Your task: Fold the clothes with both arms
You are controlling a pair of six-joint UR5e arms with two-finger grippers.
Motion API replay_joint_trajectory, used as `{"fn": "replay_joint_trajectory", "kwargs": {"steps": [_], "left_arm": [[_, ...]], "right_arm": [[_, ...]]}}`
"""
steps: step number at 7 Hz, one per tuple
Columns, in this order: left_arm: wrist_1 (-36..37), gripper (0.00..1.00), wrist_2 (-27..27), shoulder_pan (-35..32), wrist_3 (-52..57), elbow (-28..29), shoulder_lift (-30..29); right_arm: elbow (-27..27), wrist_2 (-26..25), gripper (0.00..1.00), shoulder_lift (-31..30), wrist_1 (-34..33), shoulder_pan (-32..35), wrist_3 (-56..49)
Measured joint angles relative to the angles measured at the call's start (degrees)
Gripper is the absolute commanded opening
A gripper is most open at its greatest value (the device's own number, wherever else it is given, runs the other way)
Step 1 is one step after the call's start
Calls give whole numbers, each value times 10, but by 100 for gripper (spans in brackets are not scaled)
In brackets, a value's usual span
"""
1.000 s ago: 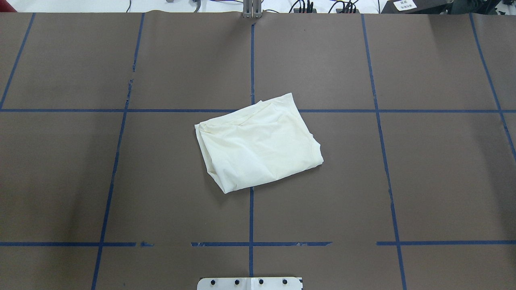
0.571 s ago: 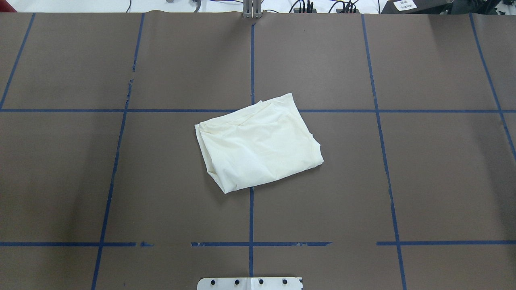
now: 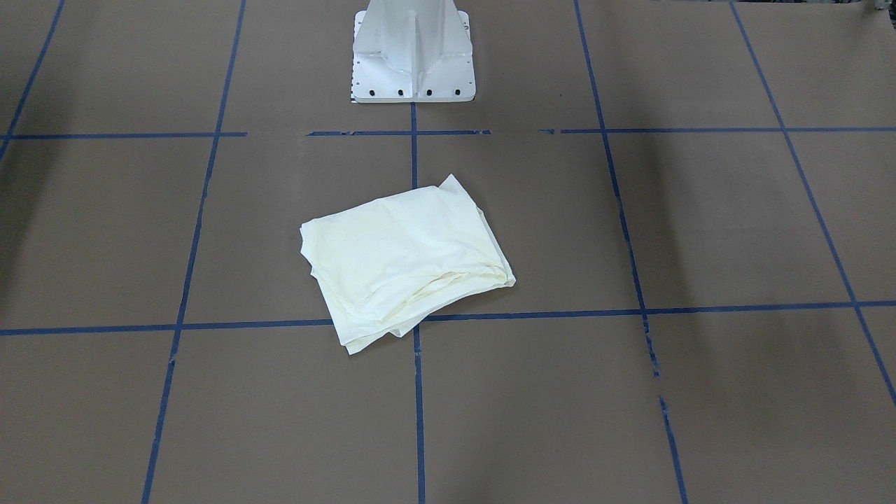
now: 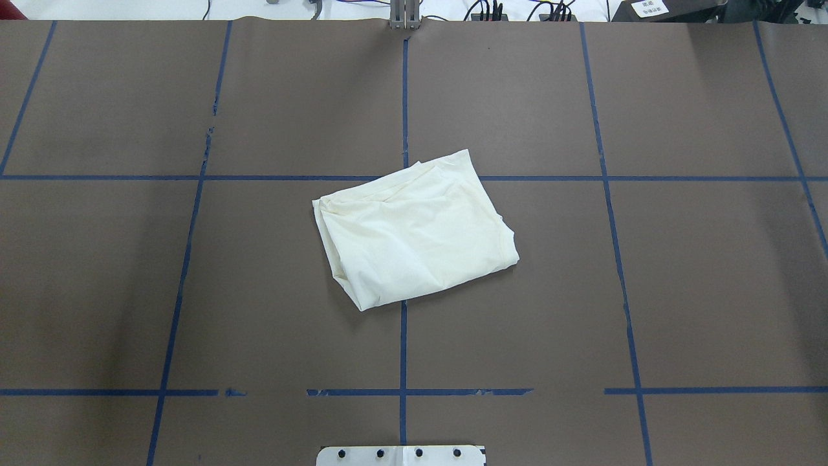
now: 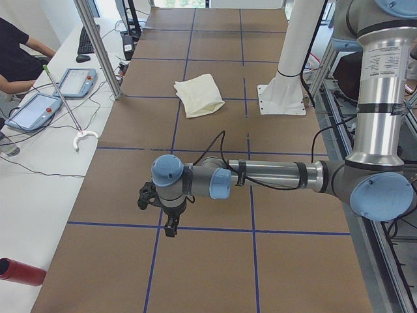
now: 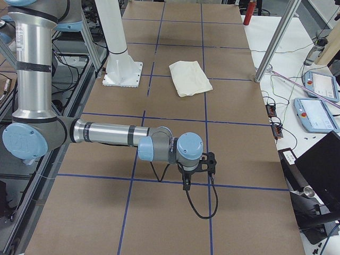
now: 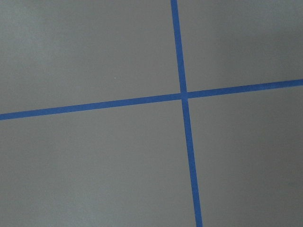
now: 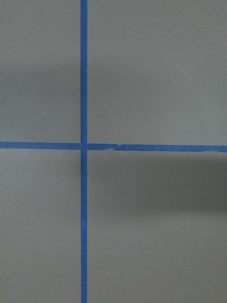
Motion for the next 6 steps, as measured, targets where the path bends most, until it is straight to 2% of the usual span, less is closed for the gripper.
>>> {"fn": "replay_joint_trajectory", "kwargs": {"steps": [6], "left_arm": [[-1, 100, -1, 1, 6, 5, -3]], "right_arm": [[0, 1, 100, 1, 0, 0, 0]]}}
